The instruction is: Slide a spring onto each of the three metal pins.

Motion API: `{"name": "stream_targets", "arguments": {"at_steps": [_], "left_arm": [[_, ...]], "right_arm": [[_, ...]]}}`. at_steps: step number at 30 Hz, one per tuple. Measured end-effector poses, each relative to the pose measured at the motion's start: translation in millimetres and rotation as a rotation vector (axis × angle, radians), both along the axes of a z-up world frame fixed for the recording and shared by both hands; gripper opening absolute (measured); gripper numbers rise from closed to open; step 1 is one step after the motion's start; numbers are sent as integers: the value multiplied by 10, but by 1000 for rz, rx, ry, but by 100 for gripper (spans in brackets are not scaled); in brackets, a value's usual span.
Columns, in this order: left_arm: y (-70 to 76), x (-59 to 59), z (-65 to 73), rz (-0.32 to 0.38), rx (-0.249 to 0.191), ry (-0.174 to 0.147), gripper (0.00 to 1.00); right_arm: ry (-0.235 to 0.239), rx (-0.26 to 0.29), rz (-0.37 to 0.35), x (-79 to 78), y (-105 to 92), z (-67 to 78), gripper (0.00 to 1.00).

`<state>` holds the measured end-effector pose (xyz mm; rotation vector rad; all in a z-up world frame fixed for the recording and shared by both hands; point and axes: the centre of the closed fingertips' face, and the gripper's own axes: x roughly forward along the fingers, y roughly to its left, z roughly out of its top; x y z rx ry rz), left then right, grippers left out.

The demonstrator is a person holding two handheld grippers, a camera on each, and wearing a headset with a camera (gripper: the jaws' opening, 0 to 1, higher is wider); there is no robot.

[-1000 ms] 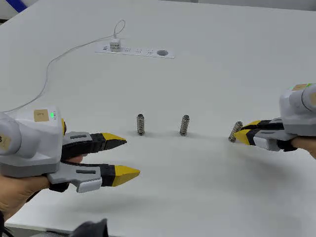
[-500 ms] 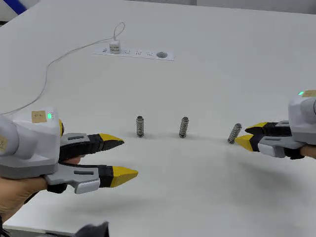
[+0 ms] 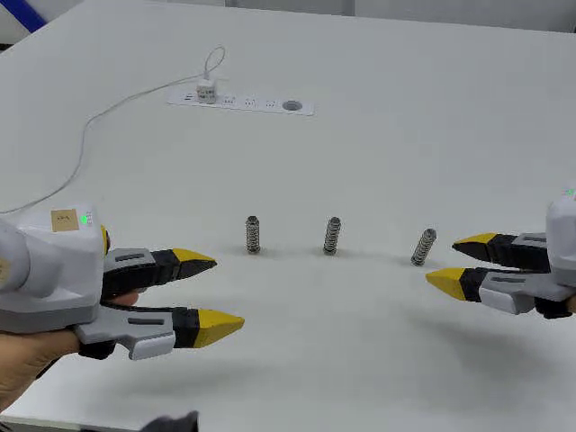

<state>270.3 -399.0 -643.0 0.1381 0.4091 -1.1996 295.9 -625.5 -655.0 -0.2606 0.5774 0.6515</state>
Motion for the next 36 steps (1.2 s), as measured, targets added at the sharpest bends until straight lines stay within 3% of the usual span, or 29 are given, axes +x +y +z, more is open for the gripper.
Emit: {"name": "stream_targets", "arguments": {"at_steps": [13, 36], "left_arm": [[72, 18, -35, 15, 14, -4, 55], [194, 49, -106, 46, 25, 7, 58]], "right_arm": [[-15, -2, 50, -122, 72, -3, 45], [-32, -4, 54, -271, -4, -32, 56]]}}
